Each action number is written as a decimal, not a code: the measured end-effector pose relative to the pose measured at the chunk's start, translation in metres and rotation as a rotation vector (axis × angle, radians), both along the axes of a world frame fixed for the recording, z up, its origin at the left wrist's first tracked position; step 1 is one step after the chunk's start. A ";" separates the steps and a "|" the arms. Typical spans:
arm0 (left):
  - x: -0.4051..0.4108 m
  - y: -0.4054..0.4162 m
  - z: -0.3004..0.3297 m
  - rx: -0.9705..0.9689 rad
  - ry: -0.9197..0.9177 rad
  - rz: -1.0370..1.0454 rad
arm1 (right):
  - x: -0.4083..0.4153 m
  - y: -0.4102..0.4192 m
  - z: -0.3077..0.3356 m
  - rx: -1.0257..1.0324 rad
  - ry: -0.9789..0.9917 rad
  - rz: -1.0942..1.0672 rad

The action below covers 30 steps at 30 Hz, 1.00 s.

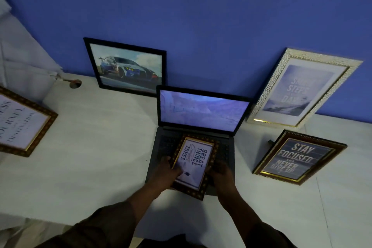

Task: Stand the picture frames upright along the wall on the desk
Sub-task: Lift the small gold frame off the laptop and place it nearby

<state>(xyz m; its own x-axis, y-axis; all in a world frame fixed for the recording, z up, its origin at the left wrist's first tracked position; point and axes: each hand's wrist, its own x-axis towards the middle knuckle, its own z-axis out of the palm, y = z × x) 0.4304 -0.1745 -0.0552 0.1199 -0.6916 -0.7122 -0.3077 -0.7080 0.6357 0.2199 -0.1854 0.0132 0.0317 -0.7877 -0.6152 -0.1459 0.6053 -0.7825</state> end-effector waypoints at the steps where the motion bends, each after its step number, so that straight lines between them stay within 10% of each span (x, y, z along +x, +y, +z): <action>1: 0.002 -0.001 0.000 -0.037 -0.002 -0.019 | 0.000 -0.002 0.004 -0.030 -0.005 0.020; 10: 0.018 -0.008 0.053 -0.565 -0.368 -0.091 | -0.014 -0.004 0.050 -0.340 0.156 0.396; 15: 0.016 0.031 0.113 -0.450 -0.227 -0.167 | -0.023 0.013 0.074 -0.506 0.193 0.612; 30: 0.087 0.163 0.157 -0.524 -0.012 0.564 | 0.053 0.070 0.082 -0.236 -0.114 0.337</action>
